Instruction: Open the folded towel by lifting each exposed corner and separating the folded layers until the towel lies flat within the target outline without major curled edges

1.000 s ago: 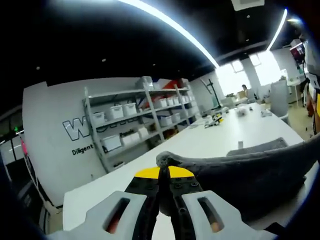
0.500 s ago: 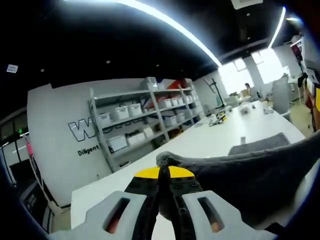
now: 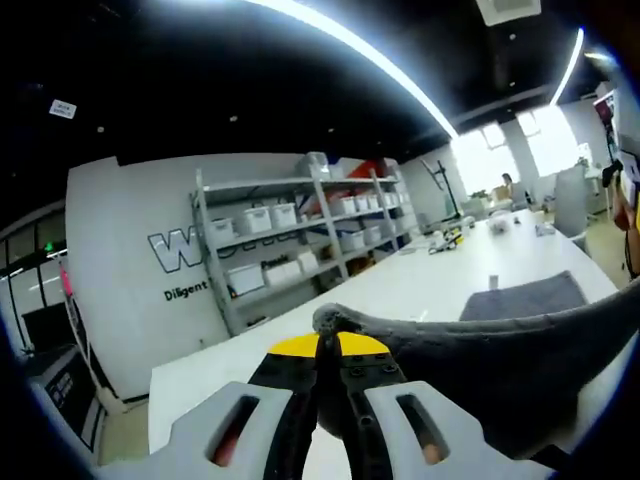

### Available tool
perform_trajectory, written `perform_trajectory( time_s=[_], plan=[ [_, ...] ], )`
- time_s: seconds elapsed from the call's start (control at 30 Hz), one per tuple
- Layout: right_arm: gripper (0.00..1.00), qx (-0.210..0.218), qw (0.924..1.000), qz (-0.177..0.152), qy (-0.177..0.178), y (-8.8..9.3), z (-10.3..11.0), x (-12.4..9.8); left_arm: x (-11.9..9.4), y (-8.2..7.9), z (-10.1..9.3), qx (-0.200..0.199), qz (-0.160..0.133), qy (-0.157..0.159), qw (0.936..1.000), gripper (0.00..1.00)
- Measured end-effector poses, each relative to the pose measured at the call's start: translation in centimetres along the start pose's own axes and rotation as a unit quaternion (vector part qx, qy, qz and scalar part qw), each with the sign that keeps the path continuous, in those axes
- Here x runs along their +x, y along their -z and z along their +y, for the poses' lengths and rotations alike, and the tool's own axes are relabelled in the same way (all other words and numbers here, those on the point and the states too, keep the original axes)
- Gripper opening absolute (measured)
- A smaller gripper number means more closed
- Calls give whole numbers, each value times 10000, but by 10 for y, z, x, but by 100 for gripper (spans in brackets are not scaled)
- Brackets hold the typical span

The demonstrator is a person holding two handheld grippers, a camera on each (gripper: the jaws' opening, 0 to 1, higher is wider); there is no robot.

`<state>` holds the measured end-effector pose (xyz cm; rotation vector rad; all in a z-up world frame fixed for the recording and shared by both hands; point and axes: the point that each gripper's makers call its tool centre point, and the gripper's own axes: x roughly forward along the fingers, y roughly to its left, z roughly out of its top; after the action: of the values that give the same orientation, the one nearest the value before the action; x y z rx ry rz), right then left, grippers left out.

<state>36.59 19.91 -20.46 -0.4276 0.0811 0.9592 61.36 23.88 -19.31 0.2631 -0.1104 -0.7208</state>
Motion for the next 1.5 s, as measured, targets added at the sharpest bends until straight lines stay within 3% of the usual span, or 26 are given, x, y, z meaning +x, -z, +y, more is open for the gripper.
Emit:
perform_trajectory(
  time_s=[0.27,0.47,0.67,0.83,1.0,1.17,1.4,1.5],
  plan=[
    [0,-21,9999,14,-137,0,12,15,-12,7,16,71,205,-211,9995,3],
    [0,20,9994,-46,-341,-10,22,28,-22,22,21,106,472,-139,9987,4],
    [0,-135,9984,7,-540,-23,30,51,-33,33,36,197,719,-284,9968,4],
    [0,-227,9973,62,-699,-25,39,70,-41,43,45,385,1011,-364,9935,4],
    [0,-213,9957,147,-895,-24,44,88,-41,48,49,386,1098,-390,9924,4],
    [0,-181,9949,59,-991,-27,46,92,-47,71,51,782,1748,-301,9810,4],
    [0,-162,9932,2,-1153,-24,57,99,-58,96,57,852,2214,-262,9711,4],
    [0,-157,9924,1,-1222,-22,61,100,-64,98,59,856,2313,-275,9687,4]
  ],
)
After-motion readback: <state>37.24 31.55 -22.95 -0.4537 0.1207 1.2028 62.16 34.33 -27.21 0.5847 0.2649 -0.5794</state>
